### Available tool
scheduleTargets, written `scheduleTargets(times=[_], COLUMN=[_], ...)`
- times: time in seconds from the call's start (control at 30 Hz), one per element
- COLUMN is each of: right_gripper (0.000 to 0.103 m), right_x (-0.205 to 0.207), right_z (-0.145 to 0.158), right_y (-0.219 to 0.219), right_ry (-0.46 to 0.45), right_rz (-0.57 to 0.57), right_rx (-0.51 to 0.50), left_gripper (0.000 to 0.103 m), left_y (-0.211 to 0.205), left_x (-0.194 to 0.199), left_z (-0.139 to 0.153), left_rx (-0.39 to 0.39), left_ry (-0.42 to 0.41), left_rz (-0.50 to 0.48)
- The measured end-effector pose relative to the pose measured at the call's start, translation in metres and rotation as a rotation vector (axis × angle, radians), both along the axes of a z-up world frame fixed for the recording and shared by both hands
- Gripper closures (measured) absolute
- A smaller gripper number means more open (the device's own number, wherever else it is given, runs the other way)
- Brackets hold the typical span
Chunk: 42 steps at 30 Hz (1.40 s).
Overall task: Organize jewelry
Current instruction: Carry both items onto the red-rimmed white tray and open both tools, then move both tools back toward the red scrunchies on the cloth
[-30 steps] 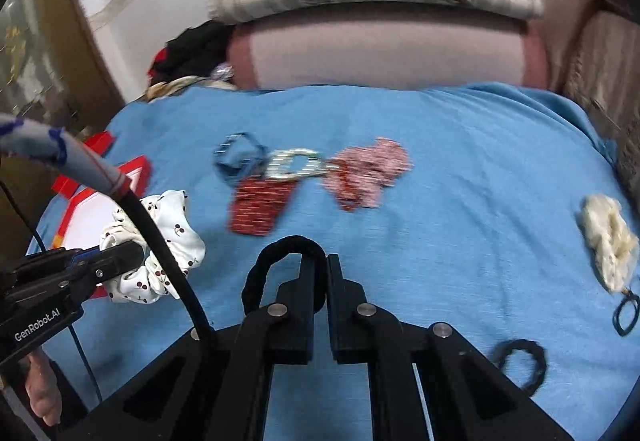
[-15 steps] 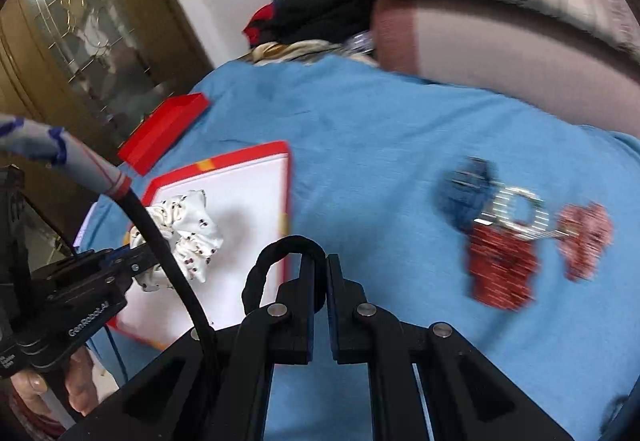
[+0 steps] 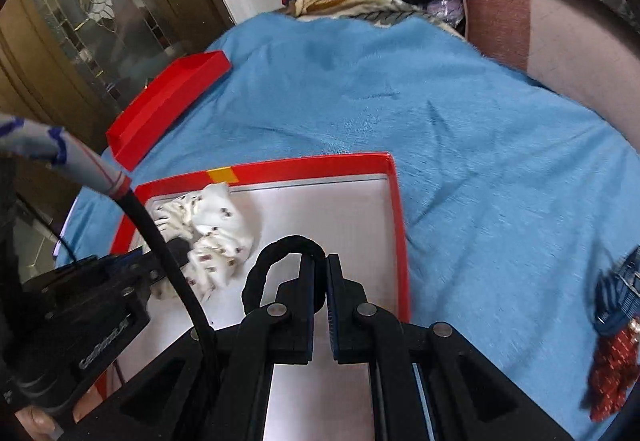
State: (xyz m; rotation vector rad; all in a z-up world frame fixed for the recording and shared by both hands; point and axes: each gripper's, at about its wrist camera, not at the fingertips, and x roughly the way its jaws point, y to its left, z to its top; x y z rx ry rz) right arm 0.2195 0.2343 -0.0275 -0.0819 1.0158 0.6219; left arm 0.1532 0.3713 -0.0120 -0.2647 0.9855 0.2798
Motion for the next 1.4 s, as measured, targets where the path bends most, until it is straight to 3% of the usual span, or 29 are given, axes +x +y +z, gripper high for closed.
scheduleTargets(times=[0.1, 0.17, 0.23, 0.3, 0.47, 0.57, 0.6, 0.63, 0.67, 0.83, 1.1, 1.3, 1.4], right_gripper=[0.095, 0.084, 0.061, 0.047, 0.046, 0.047, 0.052, 0.068, 0.075, 0.083, 0.083, 0.083, 0.082], right_x=[0.006, 0.007, 0.004, 0.0, -0.027, -0.052, -0.058, -0.063, -0.068, -0.078, -0.103, -0.132, -0.14], right_z=[-0.005, -0.004, 0.003, 0.011, 0.025, 0.004, -0.006, -0.013, -0.022, -0.021, -0.025, -0.023, -0.013], right_y=[0.005, 0.006, 0.005, 0.001, -0.037, -0.065, -0.069, -0.072, -0.074, -0.081, -0.094, -0.093, -0.103], right_ry=[-0.01, -0.022, -0.069, -0.105, -0.13, -0.058, -0.031, -0.012, 0.013, 0.055, 0.143, 0.168, 0.148], right_rz=[-0.001, 0.007, 0.01, 0.009, -0.015, -0.016, -0.012, -0.008, -0.007, -0.062, -0.112, -0.067, -0.057], right_rx=[-0.023, -0.038, -0.064, -0.077, -0.105, -0.15, -0.169, -0.185, -0.205, -0.22, -0.218, -0.205, -0.134], left_gripper=[0.089, 0.08, 0.068, 0.06, 0.059, 0.053, 0.053, 0.053, 0.053, 0.053, 0.053, 0.053, 0.05], left_y=[0.004, 0.005, 0.005, 0.006, 0.005, 0.001, -0.001, -0.004, -0.006, -0.019, -0.037, -0.056, -0.076], left_x=[0.002, 0.001, 0.0, -0.003, -0.019, -0.034, -0.04, -0.047, -0.051, -0.075, -0.1, -0.115, -0.119], left_z=[-0.004, -0.005, -0.004, -0.002, 0.016, 0.03, 0.034, 0.038, 0.041, 0.054, 0.074, 0.09, 0.096], left_rx=[0.006, 0.016, 0.009, -0.001, -0.011, 0.024, 0.031, 0.033, 0.033, 0.015, 0.018, 0.012, 0.018], left_ry=[0.004, 0.0, -0.006, -0.019, -0.053, -0.084, -0.096, -0.105, -0.109, -0.123, -0.149, -0.173, -0.175], left_rz=[0.012, 0.014, 0.017, 0.03, 0.034, 0.04, 0.043, 0.043, 0.045, 0.045, 0.03, 0.003, -0.026])
